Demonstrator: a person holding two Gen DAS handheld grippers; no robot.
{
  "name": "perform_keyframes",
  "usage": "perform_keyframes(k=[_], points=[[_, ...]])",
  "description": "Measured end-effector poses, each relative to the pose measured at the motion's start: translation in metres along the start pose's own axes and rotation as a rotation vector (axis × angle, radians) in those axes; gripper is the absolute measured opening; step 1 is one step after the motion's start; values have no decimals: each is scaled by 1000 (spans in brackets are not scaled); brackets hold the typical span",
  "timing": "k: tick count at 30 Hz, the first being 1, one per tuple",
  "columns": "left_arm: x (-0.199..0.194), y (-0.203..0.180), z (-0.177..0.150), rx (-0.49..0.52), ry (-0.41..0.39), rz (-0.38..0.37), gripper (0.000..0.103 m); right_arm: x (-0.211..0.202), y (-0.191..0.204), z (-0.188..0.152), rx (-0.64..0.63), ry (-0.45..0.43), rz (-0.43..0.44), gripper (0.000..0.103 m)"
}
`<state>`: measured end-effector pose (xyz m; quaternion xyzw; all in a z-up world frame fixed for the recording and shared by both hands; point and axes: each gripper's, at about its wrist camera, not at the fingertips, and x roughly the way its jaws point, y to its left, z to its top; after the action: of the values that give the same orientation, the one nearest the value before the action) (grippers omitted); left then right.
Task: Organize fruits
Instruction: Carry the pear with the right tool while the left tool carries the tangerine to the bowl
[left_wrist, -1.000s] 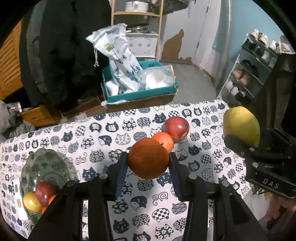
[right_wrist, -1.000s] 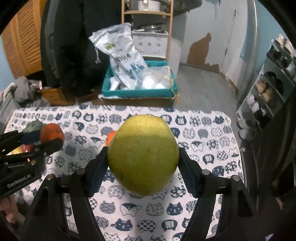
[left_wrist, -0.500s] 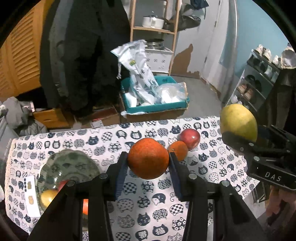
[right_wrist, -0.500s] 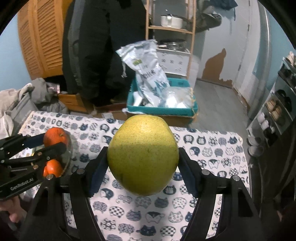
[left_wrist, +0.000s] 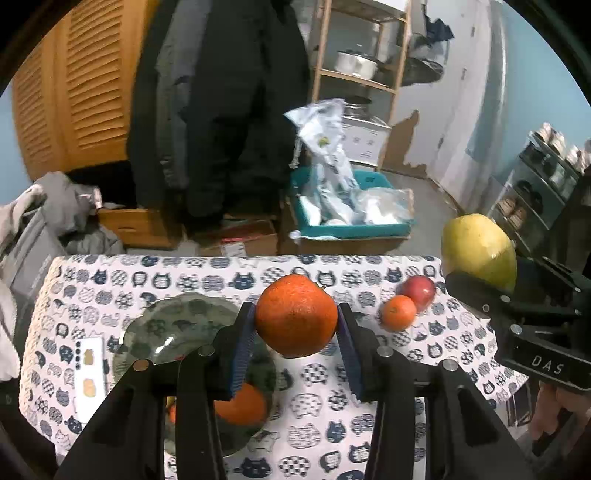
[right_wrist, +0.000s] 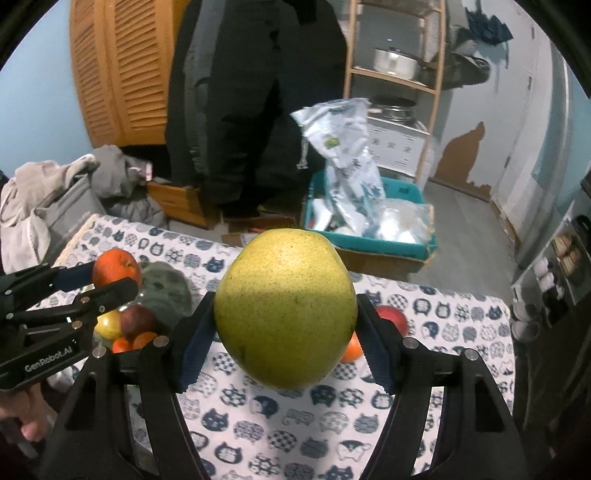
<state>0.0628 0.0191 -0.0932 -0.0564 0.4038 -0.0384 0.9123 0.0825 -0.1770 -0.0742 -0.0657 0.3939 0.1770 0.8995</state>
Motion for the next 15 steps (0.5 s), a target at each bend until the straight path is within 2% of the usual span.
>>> perform_keyframes(k=[10, 15], points=[[-4, 58, -6, -52, -8, 92, 44, 33, 53, 17, -46, 34, 74, 72], [4, 83, -8, -64, 13, 127, 44, 54, 78, 23, -63, 52, 108, 72]])
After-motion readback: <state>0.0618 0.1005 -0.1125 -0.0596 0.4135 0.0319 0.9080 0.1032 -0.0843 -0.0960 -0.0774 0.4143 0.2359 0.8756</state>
